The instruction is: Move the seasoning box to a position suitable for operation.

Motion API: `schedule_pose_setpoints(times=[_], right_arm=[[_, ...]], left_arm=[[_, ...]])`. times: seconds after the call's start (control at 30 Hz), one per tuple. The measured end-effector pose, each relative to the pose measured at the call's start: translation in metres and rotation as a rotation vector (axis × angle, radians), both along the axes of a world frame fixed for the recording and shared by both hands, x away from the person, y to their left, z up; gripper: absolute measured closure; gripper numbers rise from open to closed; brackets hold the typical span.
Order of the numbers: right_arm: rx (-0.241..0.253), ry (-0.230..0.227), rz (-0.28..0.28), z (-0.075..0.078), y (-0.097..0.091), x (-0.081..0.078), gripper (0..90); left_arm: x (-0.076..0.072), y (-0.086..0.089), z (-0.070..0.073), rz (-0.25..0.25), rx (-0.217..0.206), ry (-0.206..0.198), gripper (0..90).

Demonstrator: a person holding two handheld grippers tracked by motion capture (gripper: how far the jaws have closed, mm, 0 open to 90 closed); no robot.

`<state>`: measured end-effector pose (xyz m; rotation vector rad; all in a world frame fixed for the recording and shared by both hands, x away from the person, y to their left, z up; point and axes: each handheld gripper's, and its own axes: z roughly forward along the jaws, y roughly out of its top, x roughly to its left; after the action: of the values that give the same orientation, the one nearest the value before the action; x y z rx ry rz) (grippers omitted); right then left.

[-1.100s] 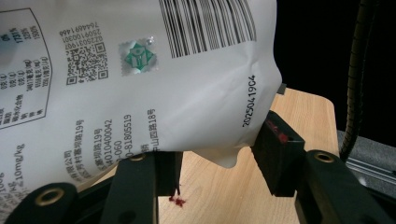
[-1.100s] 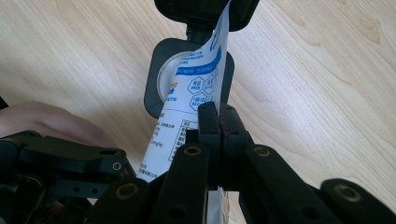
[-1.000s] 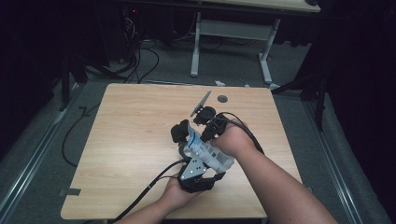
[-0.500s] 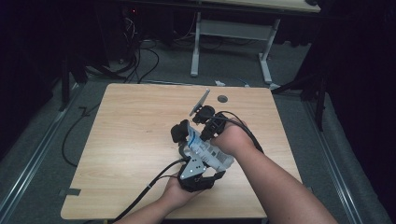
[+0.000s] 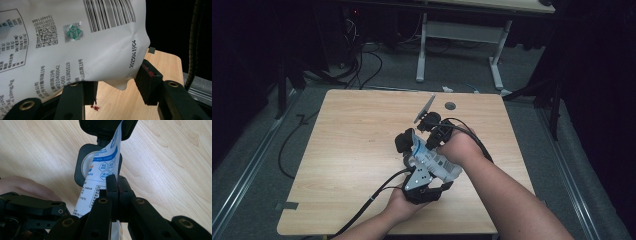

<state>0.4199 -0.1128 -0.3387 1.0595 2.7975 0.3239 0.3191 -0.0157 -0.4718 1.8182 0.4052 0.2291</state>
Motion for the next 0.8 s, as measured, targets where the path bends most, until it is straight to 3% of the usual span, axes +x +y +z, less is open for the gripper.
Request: schedule_pose_setpoints(times=[0.8], right_arm=[[0.010, -0.007, 0.009, 0.0028, -0.0015, -0.0005, 89.9]], left_arm=[[-0.0008, 0.0005, 0.0027, -0.002, 0.001, -0.011, 56.0]])
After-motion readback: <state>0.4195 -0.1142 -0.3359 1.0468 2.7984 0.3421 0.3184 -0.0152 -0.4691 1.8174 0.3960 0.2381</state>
